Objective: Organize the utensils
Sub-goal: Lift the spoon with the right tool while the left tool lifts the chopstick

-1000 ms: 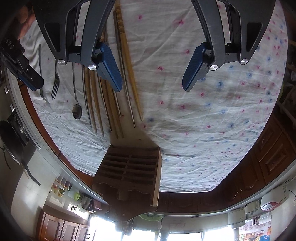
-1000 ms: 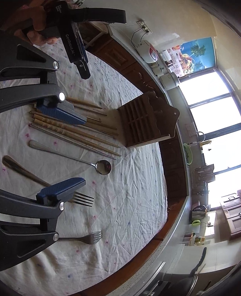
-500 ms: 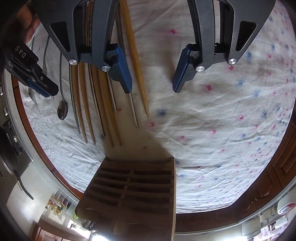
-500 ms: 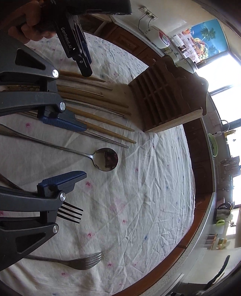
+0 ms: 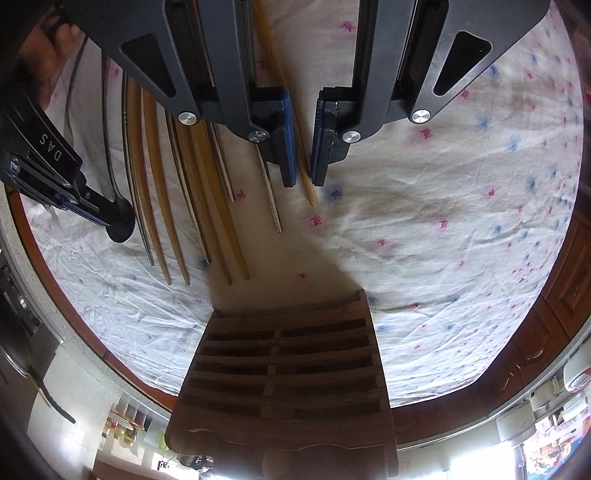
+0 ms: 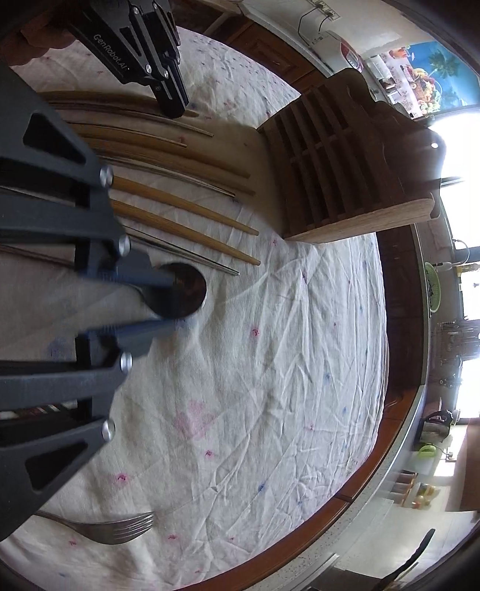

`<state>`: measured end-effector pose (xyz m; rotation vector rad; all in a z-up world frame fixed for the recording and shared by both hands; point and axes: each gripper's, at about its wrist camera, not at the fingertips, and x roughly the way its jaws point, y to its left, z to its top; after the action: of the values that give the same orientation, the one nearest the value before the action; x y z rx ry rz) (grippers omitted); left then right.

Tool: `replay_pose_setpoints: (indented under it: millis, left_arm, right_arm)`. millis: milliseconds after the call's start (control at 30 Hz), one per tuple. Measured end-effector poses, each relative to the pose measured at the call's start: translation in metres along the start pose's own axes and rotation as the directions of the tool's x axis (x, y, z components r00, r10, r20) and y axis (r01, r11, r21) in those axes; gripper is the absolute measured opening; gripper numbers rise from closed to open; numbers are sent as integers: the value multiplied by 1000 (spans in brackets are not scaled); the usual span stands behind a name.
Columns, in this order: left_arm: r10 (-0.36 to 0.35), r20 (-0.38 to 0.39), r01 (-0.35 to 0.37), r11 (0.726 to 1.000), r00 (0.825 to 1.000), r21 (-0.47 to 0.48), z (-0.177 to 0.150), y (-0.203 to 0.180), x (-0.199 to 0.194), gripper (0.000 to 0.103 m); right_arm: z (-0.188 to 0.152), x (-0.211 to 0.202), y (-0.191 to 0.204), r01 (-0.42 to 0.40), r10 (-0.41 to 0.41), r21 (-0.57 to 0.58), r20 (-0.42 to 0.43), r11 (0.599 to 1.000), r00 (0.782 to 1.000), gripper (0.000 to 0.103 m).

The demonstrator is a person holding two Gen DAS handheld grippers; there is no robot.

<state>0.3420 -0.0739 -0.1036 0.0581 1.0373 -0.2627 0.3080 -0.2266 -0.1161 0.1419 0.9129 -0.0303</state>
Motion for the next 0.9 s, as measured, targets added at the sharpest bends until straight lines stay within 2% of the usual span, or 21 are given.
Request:
replay_pose_setpoints:
  millis: [133, 233, 300, 367, 400, 433, 600, 633, 667, 800, 900]
  left_arm:
    - [-82, 7, 82, 995, 997, -55, 0, 15, -10, 6]
    - [-114, 22, 115, 990, 993, -76, 2, 21, -20, 6]
    - [-127, 25, 129, 988, 992, -85, 2, 24, -24, 5]
    - [-132, 33, 135, 986, 991, -93, 2, 26, -28, 5]
    - [-131, 35, 134, 986, 991, -97, 2, 26, -29, 5]
    - [-131, 37, 134, 986, 991, -100, 2, 27, -30, 5]
    - [-135, 26, 137, 984, 991, -115, 0, 29, -27, 5]
    - [-136, 25, 138, 983, 990, -117, 0, 29, -26, 5]
    - [-135, 27, 138, 983, 990, -118, 0, 29, -27, 5]
    - [-142, 44, 146, 983, 989, -113, 0, 29, -34, 5]
    - [-148, 59, 154, 981, 987, -114, -1, 31, -44, 5]
  right_arm:
    - [4, -7, -4, -48, 48, 15, 4, 999, 999, 2]
    - [7, -11, -1, -72, 71, 10, 5, 997, 997, 4]
    - [9, -6, -3, -103, 103, 24, -15, 994, 995, 16]
    - [9, 0, -5, -134, 135, 50, -34, 990, 990, 38]
    - [9, 2, -6, -144, 146, 57, -28, 988, 989, 54]
    - [8, 4, -4, -137, 138, 50, -26, 989, 990, 58]
    - [9, 8, 4, -89, 89, -13, -8, 996, 996, 52]
    - [10, 10, 2, -87, 87, -10, -5, 996, 996, 48]
    - [11, 10, 1, -71, 71, -12, -2, 997, 998, 36]
    - [13, 7, -4, -76, 76, -2, 5, 997, 997, 35]
    - [12, -4, -6, -112, 112, 8, 34, 994, 993, 35]
